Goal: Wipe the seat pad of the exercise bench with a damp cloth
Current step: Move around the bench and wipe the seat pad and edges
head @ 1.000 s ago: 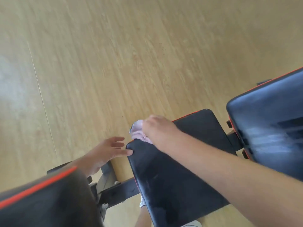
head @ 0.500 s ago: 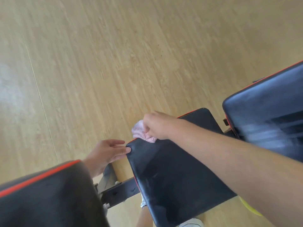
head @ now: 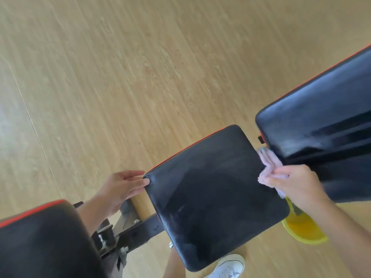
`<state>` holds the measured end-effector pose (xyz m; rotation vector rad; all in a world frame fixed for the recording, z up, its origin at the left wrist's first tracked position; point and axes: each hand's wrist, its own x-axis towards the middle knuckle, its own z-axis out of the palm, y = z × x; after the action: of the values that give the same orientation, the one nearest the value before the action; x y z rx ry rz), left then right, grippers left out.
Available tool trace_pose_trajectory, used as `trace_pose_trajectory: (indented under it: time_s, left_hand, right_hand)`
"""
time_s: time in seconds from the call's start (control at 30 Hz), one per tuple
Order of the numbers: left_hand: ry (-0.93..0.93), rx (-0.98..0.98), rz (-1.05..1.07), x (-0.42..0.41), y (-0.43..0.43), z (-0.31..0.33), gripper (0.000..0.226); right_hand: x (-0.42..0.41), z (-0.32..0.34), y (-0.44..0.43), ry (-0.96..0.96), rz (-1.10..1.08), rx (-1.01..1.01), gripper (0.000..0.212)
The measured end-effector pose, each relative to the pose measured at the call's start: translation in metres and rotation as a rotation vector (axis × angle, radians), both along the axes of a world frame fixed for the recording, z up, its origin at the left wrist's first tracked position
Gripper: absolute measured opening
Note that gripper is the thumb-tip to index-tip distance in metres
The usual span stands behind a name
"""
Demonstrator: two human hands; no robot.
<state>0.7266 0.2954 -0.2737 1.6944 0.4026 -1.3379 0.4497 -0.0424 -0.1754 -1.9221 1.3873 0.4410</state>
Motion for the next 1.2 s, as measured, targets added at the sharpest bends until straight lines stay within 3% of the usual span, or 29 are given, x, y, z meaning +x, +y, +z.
trace_pose_trajectory:
  time_s: [0.1,0.27,0.4,0.5,0.57,0.7,0.8,0.9,1.0,1.07,1.13,1.2]
  left_hand:
    - [0.006,0.0,0.002,0.002,0.002,-0.002,0.071]
    - [0.036,-0.025,-0.011,0.005,0.004,-0.007,0.07]
    - [0.071,-0.035,-0.015,0.007,0.005,-0.007,0.067]
    - [0.068,-0.033,-0.019,0.008,0.005,-0.007,0.067]
    - [0.058,-0.024,-0.023,0.009,0.006,-0.007,0.066]
    - [0.05,-0.012,-0.015,0.007,0.004,-0.007,0.065]
    - [0.043,-0.006,-0.009,0.007,0.005,-0.007,0.063]
    - [0.04,-0.003,-0.021,0.008,0.002,-0.003,0.061]
    - [0.025,-0.002,-0.061,0.009,-0.001,0.002,0.06]
    - [0.023,0.004,-0.068,0.009,-0.002,0.004,0.06]
    - [0.021,0.014,-0.05,0.007,-0.004,0.006,0.062]
    - [0.011,0.015,-0.02,0.006,-0.005,0.009,0.062]
  right_hand:
    - [-0.024,-0.002,0.021,-0.003,-0.146,-0.046,0.047]
    - [0.021,-0.015,0.004,-0.055,-0.215,-0.087,0.048]
    - [-0.052,-0.004,0.032,0.075,-0.332,-0.049,0.053]
    - [-0.087,-0.009,0.056,0.016,-0.571,0.066,0.065]
    - [-0.087,-0.02,0.074,-0.051,-0.699,0.108,0.06]
    - [-0.076,-0.037,0.183,-0.185,-0.986,0.55,0.042]
    - [-0.065,-0.047,0.273,-0.12,-0.896,0.799,0.049]
    - [-0.065,-0.043,0.278,-0.044,-0.953,0.859,0.056]
    - [-0.072,-0.031,0.217,-0.139,-0.967,0.521,0.044]
    - [-0.071,-0.028,0.198,-0.247,-1.13,0.35,0.038]
    - [-0.057,-0.018,0.223,-0.251,-1.137,0.481,0.042]
    - [-0.04,-0.017,0.272,-0.118,-0.985,0.711,0.046]
